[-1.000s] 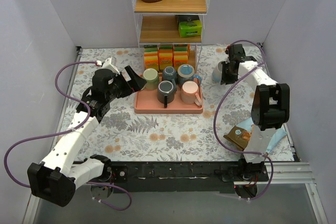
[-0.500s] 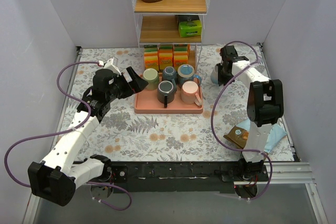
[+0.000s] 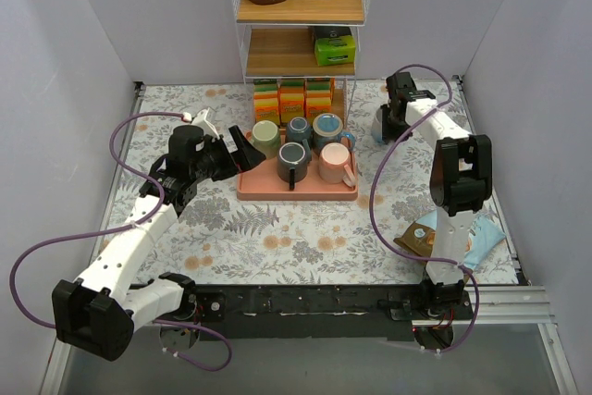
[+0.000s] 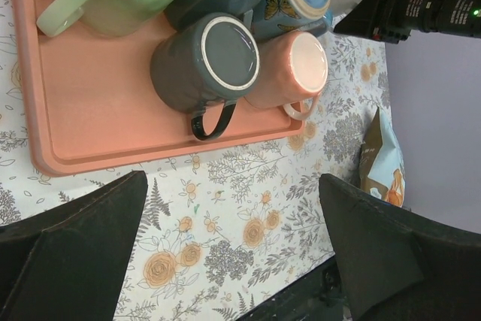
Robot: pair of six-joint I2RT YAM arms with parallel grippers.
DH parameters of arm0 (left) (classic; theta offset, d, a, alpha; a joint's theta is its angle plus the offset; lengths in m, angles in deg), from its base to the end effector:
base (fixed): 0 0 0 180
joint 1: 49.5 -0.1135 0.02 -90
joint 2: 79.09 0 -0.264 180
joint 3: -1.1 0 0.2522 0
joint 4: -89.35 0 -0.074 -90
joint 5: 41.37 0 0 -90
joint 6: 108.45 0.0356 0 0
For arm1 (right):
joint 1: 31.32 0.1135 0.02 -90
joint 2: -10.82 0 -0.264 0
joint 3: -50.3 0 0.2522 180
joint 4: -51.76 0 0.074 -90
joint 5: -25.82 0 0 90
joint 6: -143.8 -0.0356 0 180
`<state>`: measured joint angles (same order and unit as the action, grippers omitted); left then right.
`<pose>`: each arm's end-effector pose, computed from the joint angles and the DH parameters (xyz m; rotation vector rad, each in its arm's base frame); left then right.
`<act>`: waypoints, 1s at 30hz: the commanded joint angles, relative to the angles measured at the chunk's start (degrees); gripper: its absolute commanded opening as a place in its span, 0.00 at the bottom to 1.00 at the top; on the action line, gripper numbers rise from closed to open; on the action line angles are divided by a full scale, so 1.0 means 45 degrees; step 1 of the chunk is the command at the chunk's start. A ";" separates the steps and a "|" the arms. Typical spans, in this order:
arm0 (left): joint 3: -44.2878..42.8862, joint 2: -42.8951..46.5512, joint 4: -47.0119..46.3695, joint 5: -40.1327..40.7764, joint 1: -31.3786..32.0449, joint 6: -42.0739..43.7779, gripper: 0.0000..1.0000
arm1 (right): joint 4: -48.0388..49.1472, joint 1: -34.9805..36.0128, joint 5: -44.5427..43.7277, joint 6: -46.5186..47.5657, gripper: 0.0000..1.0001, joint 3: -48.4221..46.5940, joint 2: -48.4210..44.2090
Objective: Turn the mug right side up
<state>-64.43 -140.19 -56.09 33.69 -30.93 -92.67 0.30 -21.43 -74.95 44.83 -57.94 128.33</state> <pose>0.2223 -0.0844 0.3097 -0.9311 2.1407 -1.1811 0.4387 0.0697 0.2120 0.0432 2.6056 -0.1308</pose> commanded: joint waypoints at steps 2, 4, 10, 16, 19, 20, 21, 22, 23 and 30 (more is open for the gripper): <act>0.0195 0.0043 0.0085 -0.0157 0.0034 0.0301 0.98 | 0.0056 0.0029 -0.0303 0.0118 0.46 -0.1173 -0.0137; 0.0215 0.0082 0.0086 -0.0196 0.0034 0.0476 0.98 | 0.0269 0.0009 -0.0071 0.0138 0.53 -0.1096 -0.0390; 0.0410 -0.0074 -0.0168 -0.0860 0.0092 0.1179 0.98 | 0.0098 0.0009 0.0906 -0.0037 0.67 -0.1523 -0.1171; 0.0742 -0.0289 -0.0753 -0.0316 0.1123 0.1316 0.98 | -0.0355 0.0009 0.1180 -0.0524 0.72 -0.0980 -0.2925; 0.0957 -0.0425 -0.1397 0.0484 0.2081 0.1258 0.98 | -0.0159 0.0009 0.1899 -0.0740 0.72 -0.0179 -0.3980; 0.1015 -0.0523 -0.1708 0.0681 0.2278 0.1181 0.98 | -0.0140 0.0009 0.2116 -0.0779 0.71 -0.0022 -0.4198; 0.1016 -0.0891 -0.1827 0.0915 0.2435 0.1180 0.98 | -0.0101 -0.0010 0.2293 -0.0838 0.72 0.0327 -0.4413; 0.0977 -0.1107 -0.1945 0.1149 0.2688 0.1160 0.98 | -0.0062 0.0009 0.2778 -0.0916 0.71 0.0447 -0.4802; 0.0803 -0.1419 -0.2062 0.1345 0.2806 0.1218 0.98 | -0.0061 -0.0010 0.2879 -0.0994 0.70 0.0603 -0.4980; -0.0487 -0.4212 -0.2044 0.3163 0.3959 0.1104 0.90 | 0.0328 0.0029 0.3563 -0.1326 0.67 0.2301 -0.6716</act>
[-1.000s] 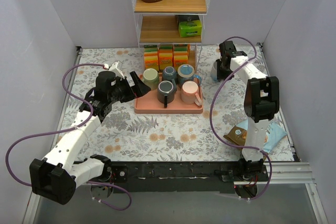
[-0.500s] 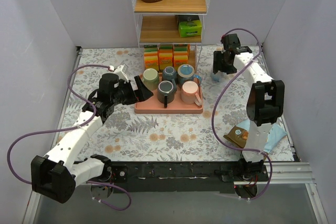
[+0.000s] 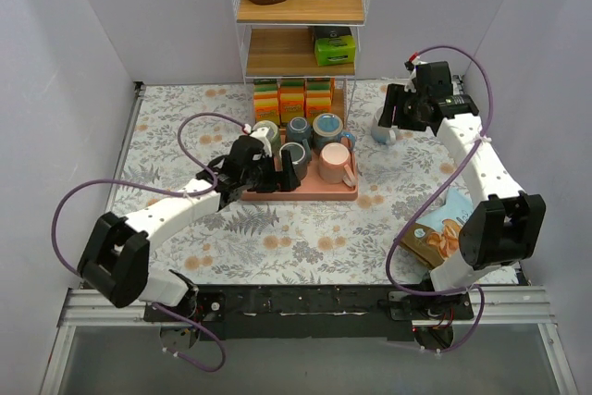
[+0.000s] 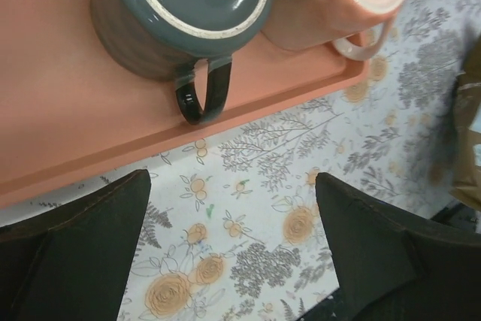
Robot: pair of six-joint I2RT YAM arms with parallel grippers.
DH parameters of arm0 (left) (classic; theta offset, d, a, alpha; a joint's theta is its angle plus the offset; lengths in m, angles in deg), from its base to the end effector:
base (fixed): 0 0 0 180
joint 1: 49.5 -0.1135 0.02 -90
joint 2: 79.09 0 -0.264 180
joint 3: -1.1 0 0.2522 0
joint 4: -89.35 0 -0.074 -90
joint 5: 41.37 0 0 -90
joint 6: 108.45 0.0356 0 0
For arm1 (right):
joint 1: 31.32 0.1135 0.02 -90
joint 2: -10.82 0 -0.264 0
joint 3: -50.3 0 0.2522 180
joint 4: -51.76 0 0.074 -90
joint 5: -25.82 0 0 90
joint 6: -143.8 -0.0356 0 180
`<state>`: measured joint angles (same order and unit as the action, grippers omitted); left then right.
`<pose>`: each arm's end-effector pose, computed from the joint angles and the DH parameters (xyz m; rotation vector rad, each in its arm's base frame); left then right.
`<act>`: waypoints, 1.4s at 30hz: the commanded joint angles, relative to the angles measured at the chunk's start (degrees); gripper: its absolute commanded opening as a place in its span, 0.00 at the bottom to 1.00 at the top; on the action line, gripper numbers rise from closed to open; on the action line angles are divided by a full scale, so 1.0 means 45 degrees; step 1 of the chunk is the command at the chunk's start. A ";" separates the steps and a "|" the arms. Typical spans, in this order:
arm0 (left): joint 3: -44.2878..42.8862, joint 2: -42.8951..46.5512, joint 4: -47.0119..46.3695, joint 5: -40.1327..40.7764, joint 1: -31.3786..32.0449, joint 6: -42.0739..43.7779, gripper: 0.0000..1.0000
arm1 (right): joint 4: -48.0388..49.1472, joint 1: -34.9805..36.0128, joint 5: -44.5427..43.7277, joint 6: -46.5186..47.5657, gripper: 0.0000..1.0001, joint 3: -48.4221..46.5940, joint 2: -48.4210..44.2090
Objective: Turn the mug right side up
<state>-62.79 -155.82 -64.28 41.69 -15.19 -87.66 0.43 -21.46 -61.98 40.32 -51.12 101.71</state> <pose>0.2371 -0.1670 0.2453 -0.6786 2.3981 -1.0224 0.3495 0.0621 0.3520 0.0523 2.2949 0.2557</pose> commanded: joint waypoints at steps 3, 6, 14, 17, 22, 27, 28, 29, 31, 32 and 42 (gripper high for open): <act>-0.1164 -0.1463 -0.0241 0.1933 0.0501 -0.0303 0.76 | 0.0514 0.0034 0.0839 -0.0423 0.67 0.1626 -0.1445; -0.1592 -0.2147 -0.0417 0.1971 0.0735 -0.0226 0.68 | 0.0631 0.0033 0.1034 -0.0560 0.67 0.2213 -0.1895; -0.2726 -0.3922 -0.0281 0.3025 0.1088 0.0028 0.60 | 0.0808 0.0033 0.1484 -0.0775 0.64 0.2683 -0.2152; -0.3273 -0.4412 0.0129 0.3397 0.1166 0.0164 0.52 | 0.0769 0.0014 0.1504 -0.0736 0.64 0.2644 -0.2112; -0.3684 -0.4922 0.0402 0.3631 0.1283 0.0224 0.46 | 0.0691 0.0034 0.1485 -0.0639 0.63 0.2526 -0.2015; -0.4075 -0.5039 0.0831 0.4022 0.1361 0.0224 0.38 | 0.0730 0.0034 0.1582 -0.0658 0.62 0.2468 -0.1897; -0.4133 -0.5078 0.0910 0.4119 0.1361 0.0224 0.36 | 0.0749 0.0034 0.1582 -0.0677 0.62 0.2487 -0.1878; -0.4192 -0.5097 0.0988 0.4256 0.1361 0.0204 0.34 | 0.0730 0.0014 0.1602 -0.0697 0.61 0.2468 -0.1878; -0.4251 -0.5078 0.1125 0.4374 0.1380 0.0204 0.33 | 0.0769 0.0014 0.1621 -0.0716 0.61 0.2507 -0.1859; -0.4270 -0.5059 0.1164 0.4393 0.1381 0.0185 0.35 | 0.0788 0.0014 0.1641 -0.0736 0.61 0.2565 -0.1878; -0.4661 -0.5097 0.1457 0.4765 0.1381 0.0165 0.23 | 0.0906 0.0014 0.1855 -0.0951 0.61 0.2741 -0.1956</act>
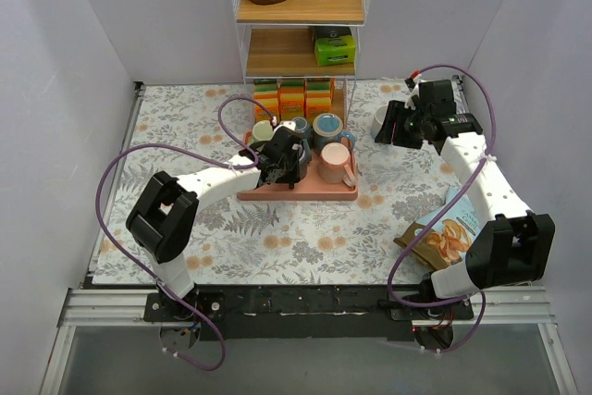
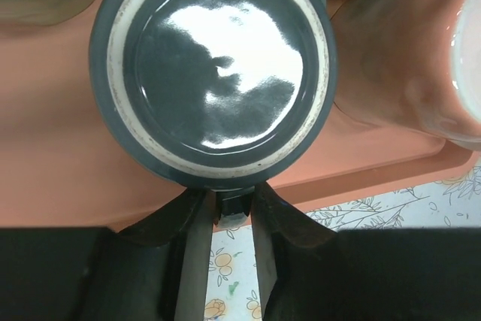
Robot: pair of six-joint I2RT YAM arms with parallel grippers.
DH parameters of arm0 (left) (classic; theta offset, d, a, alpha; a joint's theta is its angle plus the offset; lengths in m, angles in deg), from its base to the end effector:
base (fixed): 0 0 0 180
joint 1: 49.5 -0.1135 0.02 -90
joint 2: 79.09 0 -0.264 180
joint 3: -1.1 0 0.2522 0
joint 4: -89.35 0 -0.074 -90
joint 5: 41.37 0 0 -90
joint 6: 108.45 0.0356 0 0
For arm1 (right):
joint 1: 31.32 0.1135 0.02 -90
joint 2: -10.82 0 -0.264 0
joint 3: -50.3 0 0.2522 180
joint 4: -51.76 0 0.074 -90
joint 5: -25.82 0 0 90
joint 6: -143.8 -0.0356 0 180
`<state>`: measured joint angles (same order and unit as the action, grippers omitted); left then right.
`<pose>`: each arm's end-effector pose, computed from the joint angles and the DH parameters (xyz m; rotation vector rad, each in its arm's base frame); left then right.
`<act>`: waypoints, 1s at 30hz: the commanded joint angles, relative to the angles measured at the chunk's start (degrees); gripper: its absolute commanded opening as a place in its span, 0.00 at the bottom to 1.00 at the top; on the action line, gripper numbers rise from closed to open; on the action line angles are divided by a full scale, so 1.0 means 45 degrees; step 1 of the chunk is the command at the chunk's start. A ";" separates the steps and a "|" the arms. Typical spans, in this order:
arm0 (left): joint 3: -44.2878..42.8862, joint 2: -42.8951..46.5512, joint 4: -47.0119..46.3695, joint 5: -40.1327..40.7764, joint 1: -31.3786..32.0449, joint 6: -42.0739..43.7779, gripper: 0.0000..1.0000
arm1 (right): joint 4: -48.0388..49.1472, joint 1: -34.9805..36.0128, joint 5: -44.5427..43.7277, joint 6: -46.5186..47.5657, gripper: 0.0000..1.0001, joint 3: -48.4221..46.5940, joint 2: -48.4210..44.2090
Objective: Turn the mug right side up
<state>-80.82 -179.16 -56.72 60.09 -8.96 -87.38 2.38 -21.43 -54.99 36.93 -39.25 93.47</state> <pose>0.2879 -0.2369 0.2090 -0.7089 2.4449 -0.5662 0.3114 0.0601 0.3319 0.0597 2.3372 0.4207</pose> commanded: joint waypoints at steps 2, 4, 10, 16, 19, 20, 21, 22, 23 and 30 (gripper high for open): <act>-0.0693 0.0032 -0.0184 0.0695 -0.0004 0.0083 0.11 | 0.0473 0.0009 0.0418 -0.0218 0.61 0.0065 -0.0183; -0.0673 -0.0027 -0.0164 0.0694 -0.0004 0.0063 0.00 | 0.0531 0.0029 0.0671 -0.0218 0.61 0.0026 -0.0242; -0.0615 0.1121 0.0148 0.0734 -0.0004 -0.0250 0.00 | 0.1367 0.0029 0.2563 0.0094 0.62 0.0627 -0.0437; -0.0517 0.2295 0.0305 -0.0008 -0.0004 -0.0464 0.00 | 0.4976 0.0048 0.5961 -0.0840 0.64 0.2737 -0.1432; -0.0595 0.2842 0.0207 -0.0340 -0.0004 -0.0640 0.00 | 0.6074 0.0126 0.6921 -0.1583 0.65 0.3345 -0.1726; -0.0595 0.2940 0.0207 -0.0399 -0.0004 -0.0795 0.00 | 0.6214 0.0165 0.7077 -0.1662 0.65 0.3404 -0.1823; -0.0615 0.3212 0.0207 -0.0457 -0.0004 -0.0854 0.00 | 0.6312 0.0185 0.7291 -0.1721 0.65 0.3501 -0.1843; -0.0576 0.3331 0.0207 -0.0574 -0.0004 -0.0932 0.00 | 0.6352 0.0224 0.7429 -0.1760 0.65 0.3521 -0.1844; -0.0537 0.3467 0.0207 -0.0652 -0.0004 -0.1107 0.00 | 0.6371 0.0205 0.7566 -0.1761 0.65 0.3522 -0.1882; -0.0030 0.5262 -0.0609 -0.1004 -0.0023 -0.1655 0.00 | 0.8397 0.0477 0.9341 -0.3183 0.67 0.4301 -0.2253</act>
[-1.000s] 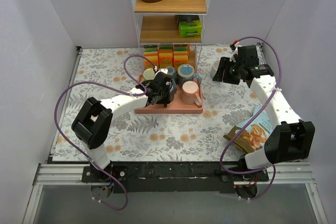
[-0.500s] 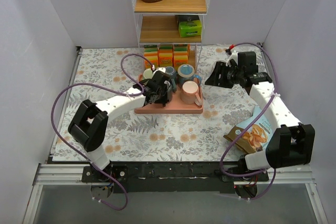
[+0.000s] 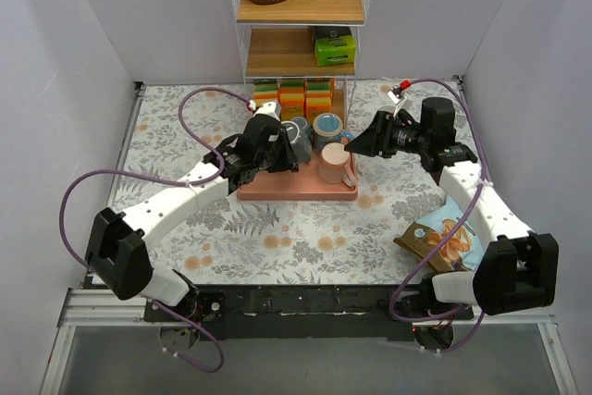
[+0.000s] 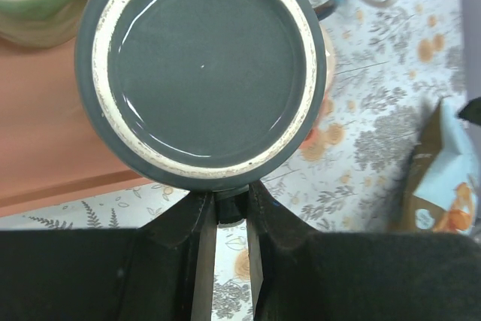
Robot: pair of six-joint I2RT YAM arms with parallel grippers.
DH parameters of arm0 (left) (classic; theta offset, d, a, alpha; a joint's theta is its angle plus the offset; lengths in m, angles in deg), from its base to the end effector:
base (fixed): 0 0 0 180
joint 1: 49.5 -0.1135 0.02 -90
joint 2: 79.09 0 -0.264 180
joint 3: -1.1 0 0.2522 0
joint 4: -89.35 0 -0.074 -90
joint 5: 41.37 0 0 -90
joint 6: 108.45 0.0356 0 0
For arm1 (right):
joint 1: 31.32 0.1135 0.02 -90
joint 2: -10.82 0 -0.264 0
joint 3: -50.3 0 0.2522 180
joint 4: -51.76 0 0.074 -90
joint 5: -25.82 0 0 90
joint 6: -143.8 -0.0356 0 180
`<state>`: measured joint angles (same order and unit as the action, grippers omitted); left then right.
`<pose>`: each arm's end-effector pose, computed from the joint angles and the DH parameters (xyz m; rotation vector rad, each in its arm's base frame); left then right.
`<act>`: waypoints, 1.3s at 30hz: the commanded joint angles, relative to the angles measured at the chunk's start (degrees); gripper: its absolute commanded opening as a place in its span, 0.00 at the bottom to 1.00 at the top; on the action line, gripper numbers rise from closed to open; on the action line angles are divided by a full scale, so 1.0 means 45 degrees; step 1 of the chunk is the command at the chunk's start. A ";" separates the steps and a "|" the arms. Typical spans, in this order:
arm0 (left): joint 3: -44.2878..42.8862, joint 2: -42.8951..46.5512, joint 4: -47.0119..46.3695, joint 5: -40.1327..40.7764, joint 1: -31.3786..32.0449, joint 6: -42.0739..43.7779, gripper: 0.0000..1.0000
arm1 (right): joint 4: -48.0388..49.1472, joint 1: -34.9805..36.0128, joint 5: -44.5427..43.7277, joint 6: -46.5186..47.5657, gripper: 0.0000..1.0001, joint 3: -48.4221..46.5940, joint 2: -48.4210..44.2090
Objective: Turn the mug right side up
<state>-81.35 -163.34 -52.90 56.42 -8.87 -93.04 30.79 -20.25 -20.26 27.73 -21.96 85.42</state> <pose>0.2535 -0.2111 0.2987 -0.7811 2.2922 -0.8746 0.2832 0.0806 0.3183 -0.2617 2.0264 1.1687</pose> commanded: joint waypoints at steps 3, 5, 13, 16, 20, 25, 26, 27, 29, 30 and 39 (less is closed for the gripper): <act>0.0458 0.2860 -0.2688 -0.0344 -0.0062 -0.0262 0.00 | 0.4677 0.0584 0.2500 -0.3050 0.70 0.1454 -0.0622; 0.0634 0.3580 -0.3452 -0.0771 -0.0082 -0.0086 0.00 | 0.7411 0.0898 0.2758 -0.4847 0.73 0.2194 -0.0700; 0.1200 0.5127 -0.6696 -0.2883 -0.0082 -0.0026 0.00 | 1.2784 0.2948 0.2487 -0.7992 0.76 0.1576 0.0294; 0.1182 0.5381 -0.7380 -0.3584 -0.0082 -0.0144 0.00 | 1.5220 0.3359 0.2155 -0.9590 0.76 0.1282 0.0938; 0.1260 0.5616 -0.8337 -0.4308 -0.0082 -0.0377 0.00 | 1.8118 0.3613 0.1491 -1.1411 0.78 0.0736 0.2108; 0.1181 0.5636 -0.8787 -0.4505 -0.0082 -0.0398 0.00 | 2.0287 0.3848 0.1431 -1.3052 0.79 -0.0513 0.3068; 0.1162 0.5636 -0.8826 -0.4505 -0.0082 -0.0378 0.00 | 2.0466 0.3848 0.1431 -1.3152 0.80 -0.0574 0.3185; 0.1104 0.5655 -0.8769 -0.4466 -0.0082 -0.0320 0.00 | 2.0545 0.3887 0.1354 -1.3192 0.80 -0.0594 0.3167; 0.1142 0.5675 -0.8807 -0.4485 -0.0082 -0.0319 0.00 | 2.0565 0.3907 0.1353 -1.3192 0.79 -0.0652 0.3128; 0.1181 0.5694 -0.8865 -0.4524 -0.0082 -0.0320 0.00 | 2.0565 0.3907 0.1295 -1.3192 0.79 -0.0652 0.3089; 0.1220 0.5734 -0.8925 -0.3861 -0.0081 -0.0125 0.00 | 2.1288 0.3927 0.1605 -1.3290 0.72 -0.0808 0.2912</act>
<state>-75.01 -139.80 -89.11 38.78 -9.64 -94.68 111.58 -2.90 -12.39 -30.95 -21.96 100.05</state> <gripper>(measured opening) 0.162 0.741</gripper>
